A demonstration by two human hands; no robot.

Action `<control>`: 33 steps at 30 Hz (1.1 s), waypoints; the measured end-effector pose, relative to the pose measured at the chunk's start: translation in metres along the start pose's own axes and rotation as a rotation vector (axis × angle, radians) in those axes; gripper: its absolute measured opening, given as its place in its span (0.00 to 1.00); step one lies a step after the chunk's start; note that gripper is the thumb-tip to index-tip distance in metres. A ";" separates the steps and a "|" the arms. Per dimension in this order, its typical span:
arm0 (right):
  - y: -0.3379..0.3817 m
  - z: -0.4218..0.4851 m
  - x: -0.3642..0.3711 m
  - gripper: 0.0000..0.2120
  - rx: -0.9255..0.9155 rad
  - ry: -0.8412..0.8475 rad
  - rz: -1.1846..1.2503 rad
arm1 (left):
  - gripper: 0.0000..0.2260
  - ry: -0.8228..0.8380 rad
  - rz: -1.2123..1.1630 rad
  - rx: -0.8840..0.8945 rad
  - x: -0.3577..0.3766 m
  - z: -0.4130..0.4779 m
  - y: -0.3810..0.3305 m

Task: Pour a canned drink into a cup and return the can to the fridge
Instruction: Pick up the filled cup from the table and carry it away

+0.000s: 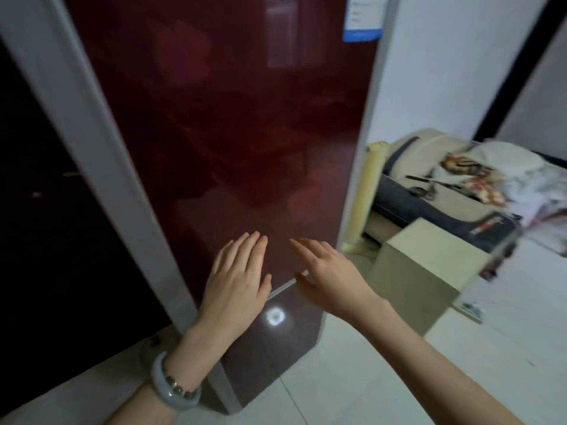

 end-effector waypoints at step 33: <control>-0.184 -0.748 -0.324 0.25 1.406 -0.151 -0.663 | 0.27 0.177 -0.671 1.050 -0.039 -0.210 -0.763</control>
Point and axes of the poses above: each hand's wrist, its own z-axis towards the middle knuckle, its own x-axis out of the palm, y = z × x, the point moved 6 cm from there along z, towards the middle knuckle, and after that the axes turned 12 degrees about -y, right-handed, at the moved point
